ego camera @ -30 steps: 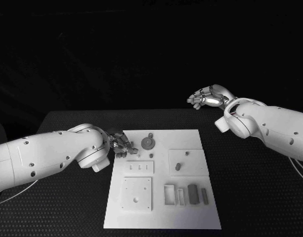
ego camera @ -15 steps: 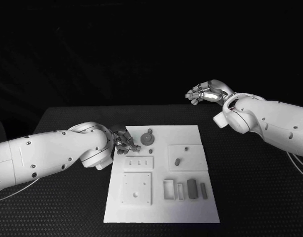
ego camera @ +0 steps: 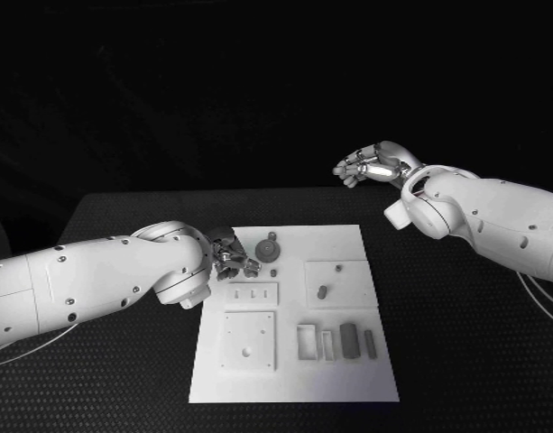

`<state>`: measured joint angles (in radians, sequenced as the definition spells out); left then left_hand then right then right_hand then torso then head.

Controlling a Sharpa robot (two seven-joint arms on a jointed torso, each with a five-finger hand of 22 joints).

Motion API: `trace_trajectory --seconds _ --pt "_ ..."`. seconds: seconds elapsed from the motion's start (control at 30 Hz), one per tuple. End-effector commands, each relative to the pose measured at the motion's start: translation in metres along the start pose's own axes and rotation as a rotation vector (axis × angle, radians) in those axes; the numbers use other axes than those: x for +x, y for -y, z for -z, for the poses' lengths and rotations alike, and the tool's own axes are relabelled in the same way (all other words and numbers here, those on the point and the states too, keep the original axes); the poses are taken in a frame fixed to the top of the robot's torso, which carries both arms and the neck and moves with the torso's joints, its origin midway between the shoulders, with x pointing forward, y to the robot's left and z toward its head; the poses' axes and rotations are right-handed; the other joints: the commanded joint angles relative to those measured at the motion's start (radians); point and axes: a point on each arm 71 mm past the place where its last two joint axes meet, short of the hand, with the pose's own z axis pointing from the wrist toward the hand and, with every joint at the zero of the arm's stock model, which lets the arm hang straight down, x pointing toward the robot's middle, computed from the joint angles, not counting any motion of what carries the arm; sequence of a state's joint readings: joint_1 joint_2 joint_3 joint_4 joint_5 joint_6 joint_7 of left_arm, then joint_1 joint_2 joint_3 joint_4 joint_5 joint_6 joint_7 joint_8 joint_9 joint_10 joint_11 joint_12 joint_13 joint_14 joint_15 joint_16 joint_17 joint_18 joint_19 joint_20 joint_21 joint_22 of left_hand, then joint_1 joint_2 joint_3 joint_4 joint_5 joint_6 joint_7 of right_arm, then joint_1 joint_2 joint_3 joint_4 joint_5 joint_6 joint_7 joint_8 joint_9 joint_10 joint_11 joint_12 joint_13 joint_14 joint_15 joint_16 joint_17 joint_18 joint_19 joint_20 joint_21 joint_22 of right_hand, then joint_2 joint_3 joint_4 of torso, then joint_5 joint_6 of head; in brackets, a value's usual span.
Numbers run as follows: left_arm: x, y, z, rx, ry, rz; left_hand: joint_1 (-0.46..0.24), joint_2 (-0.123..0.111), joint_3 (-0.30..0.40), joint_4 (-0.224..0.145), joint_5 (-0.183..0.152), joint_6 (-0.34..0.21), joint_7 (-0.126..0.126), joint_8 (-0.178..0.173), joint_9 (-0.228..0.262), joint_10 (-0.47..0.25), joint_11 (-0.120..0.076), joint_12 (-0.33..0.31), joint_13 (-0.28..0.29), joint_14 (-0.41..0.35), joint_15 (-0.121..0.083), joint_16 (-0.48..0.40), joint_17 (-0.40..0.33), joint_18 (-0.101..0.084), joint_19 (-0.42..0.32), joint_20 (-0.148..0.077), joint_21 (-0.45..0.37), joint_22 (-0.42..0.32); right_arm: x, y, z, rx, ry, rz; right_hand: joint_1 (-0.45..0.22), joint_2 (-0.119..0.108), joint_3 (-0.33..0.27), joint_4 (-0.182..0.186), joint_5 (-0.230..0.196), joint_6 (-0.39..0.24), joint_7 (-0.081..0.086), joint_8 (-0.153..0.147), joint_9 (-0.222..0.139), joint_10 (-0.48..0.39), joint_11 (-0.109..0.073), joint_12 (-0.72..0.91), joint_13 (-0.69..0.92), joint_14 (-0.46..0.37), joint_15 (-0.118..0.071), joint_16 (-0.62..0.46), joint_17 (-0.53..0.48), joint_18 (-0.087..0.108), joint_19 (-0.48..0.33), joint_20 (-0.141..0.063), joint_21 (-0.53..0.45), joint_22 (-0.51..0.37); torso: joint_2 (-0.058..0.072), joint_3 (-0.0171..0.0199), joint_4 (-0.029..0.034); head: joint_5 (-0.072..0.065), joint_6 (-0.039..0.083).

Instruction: Assemble the parts on the task board

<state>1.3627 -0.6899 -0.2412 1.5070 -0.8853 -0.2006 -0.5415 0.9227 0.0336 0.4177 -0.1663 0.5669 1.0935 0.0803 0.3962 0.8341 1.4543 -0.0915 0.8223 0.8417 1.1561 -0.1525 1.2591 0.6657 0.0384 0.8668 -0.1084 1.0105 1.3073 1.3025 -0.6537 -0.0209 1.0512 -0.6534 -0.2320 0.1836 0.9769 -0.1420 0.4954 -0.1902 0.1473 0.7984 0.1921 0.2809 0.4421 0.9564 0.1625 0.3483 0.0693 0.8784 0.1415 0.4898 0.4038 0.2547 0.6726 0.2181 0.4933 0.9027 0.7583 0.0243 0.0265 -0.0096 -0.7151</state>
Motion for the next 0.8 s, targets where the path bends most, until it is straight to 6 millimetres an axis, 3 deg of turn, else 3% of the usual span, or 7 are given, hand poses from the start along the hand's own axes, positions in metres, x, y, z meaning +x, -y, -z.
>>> trace_trajectory --seconds 0.03,0.27,0.63,0.8 --pt "0.0031 0.0005 -0.0012 -0.022 -0.037 -0.005 -0.081 0.016 0.124 -0.118 0.008 0.147 -0.103 0.001 0.053 -0.032 -0.038 0.016 -0.012 0.005 -0.02 0.012 -0.017 -0.01 0.017 -0.14 0.007 0.016 0.0014 -0.0006 -0.0005 -0.001 -0.016 -0.001 0.008 -0.001 -0.003 0.001 0.006 -0.005 0.002 0.007 -0.001 0.008 0.001 -0.006 -0.001 -0.002 0.006 -0.006 0.001 -0.007 -0.007 0.001 -0.006 0.002 0.0 0.0007 0.0013 0.0 -0.004" --pt "0.0054 -0.0004 -0.0024 -0.031 -0.074 0.033 -0.113 0.016 0.166 -0.121 0.005 0.153 -0.106 0.007 0.065 -0.032 -0.04 0.039 -0.016 0.006 -0.023 0.03 -0.027 -0.01 0.02 -0.144 0.013 0.018 0.0021 -0.0012 -0.001 -0.001 -0.013 -0.001 0.013 -0.003 -0.003 0.003 0.01 -0.006 0.003 0.008 -0.004 0.011 0.002 -0.017 -0.001 -0.007 0.009 -0.014 0.004 -0.01 -0.015 0.002 -0.012 0.004 0.0 -0.0015 0.0016 -0.002 -0.005" --pt "0.0051 0.0014 -0.0016 -0.007 -0.05 0.003 -0.099 -0.031 0.208 -0.103 -0.031 0.142 -0.098 -0.007 0.064 -0.042 -0.032 0.037 -0.04 -0.008 -0.018 0.028 -0.05 -0.012 0.018 -0.146 0.013 0.016 0.0009 -0.0004 -0.0002 0.002 -0.012 -0.002 0.011 -0.003 -0.004 0.014 0.016 -0.008 0.004 0.008 -0.008 0.014 0.003 -0.03 -0.001 -0.015 0.014 -0.026 0.008 -0.014 -0.026 0.002 -0.018 0.01 0.0 -0.0024 0.0027 -0.005 -0.007" --pt "0.004 0.0027 -0.0009 0.014 0.003 -0.048 -0.069 -0.047 0.208 -0.082 -0.087 0.136 -0.093 -0.025 0.052 -0.043 -0.028 0.037 -0.053 -0.01 -0.02 0.03 -0.063 -0.014 0.017 -0.147 0.012 0.015 0.0018 -0.0008 -0.0005 0.001 -0.016 -0.004 0.007 -0.002 -0.004 0.023 0.022 -0.009 0.004 0.009 -0.01 0.015 0.004 -0.037 0.0 -0.016 0.015 -0.029 0.012 -0.015 -0.028 0.002 -0.02 0.013 -0.001 -0.0021 0.0035 -0.005 -0.007"
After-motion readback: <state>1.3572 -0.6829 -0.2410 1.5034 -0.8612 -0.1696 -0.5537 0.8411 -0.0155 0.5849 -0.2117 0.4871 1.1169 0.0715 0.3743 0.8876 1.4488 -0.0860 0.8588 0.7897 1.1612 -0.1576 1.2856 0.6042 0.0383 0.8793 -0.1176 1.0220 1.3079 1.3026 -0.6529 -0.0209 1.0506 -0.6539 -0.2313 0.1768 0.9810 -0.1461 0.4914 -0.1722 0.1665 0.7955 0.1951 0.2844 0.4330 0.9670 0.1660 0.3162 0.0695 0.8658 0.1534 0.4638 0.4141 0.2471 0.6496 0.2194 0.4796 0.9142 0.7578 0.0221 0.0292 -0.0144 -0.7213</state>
